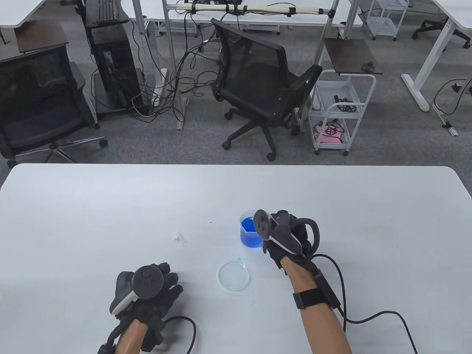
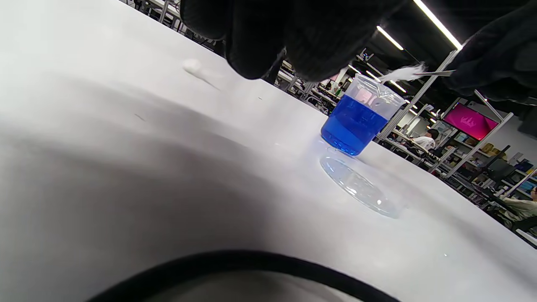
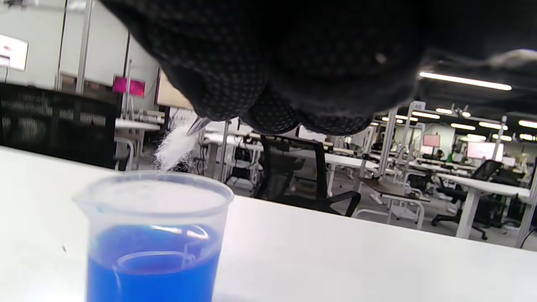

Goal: Dip tweezers-held cotton tuft into dye solution and dot onto culture dish

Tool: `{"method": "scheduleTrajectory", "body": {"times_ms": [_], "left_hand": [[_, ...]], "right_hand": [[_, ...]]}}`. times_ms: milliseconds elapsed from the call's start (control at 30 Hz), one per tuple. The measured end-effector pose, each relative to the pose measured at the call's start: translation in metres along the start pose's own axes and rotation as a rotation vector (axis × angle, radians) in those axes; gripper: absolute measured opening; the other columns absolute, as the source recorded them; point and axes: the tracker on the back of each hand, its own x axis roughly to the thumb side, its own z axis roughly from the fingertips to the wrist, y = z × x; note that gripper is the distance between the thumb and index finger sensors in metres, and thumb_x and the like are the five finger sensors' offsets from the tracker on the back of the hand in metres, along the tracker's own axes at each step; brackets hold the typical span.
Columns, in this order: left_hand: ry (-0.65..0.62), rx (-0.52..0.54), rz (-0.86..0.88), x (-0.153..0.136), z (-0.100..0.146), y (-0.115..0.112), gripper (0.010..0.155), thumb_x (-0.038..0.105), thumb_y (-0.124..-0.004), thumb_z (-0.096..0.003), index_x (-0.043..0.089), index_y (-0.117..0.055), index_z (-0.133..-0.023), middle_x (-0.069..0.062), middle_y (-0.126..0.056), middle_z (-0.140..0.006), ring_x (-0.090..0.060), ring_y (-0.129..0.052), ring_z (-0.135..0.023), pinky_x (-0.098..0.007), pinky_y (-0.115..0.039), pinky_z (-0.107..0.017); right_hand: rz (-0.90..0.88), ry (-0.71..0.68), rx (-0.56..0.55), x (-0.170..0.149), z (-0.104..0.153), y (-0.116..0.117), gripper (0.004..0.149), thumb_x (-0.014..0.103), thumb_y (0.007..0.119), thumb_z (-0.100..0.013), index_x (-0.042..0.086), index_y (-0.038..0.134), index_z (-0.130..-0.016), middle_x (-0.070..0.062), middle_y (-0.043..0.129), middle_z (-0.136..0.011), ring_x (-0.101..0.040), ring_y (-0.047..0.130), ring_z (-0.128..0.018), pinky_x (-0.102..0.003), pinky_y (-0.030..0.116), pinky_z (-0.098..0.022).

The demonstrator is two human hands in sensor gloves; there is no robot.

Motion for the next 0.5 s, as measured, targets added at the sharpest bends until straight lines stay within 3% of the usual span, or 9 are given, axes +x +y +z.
{"method": "scheduleTrajectory", "body": {"times_ms": [167, 500], "left_hand": [[-0.004, 0.0, 0.014, -0.001, 0.0, 0.0, 0.051, 0.033, -0.079, -0.0591, 0.004, -0.072, -0.1, -0.031, -0.051, -0.115, -0.058, -0.037, -0.101, -0.074, -0.031, -0.067], [-0.012, -0.016, 0.049, 0.0, 0.0, -0.003, 0.051, 0.033, -0.079, -0.0591, 0.004, -0.072, -0.1, -0.031, -0.053, -0.115, -0.058, -0.038, -0.1, -0.074, -0.032, -0.067]], "right_hand": [[0.126, -0.061, 0.052, 0.019, -0.006, 0.016, 0.04, 0.026, 0.094, -0.026, 0.002, 0.106, -0.055, -0.024, 0.104, -0.057, -0.018, 0.099, -0.02, -0.033, 0.09, -0.009], [0.136, -0.077, 0.055, 0.026, -0.003, 0.03, 0.039, 0.026, 0.094, -0.026, 0.001, 0.106, -0.054, -0.024, 0.104, -0.057, -0.017, 0.099, -0.02, -0.033, 0.09, -0.009]]}}
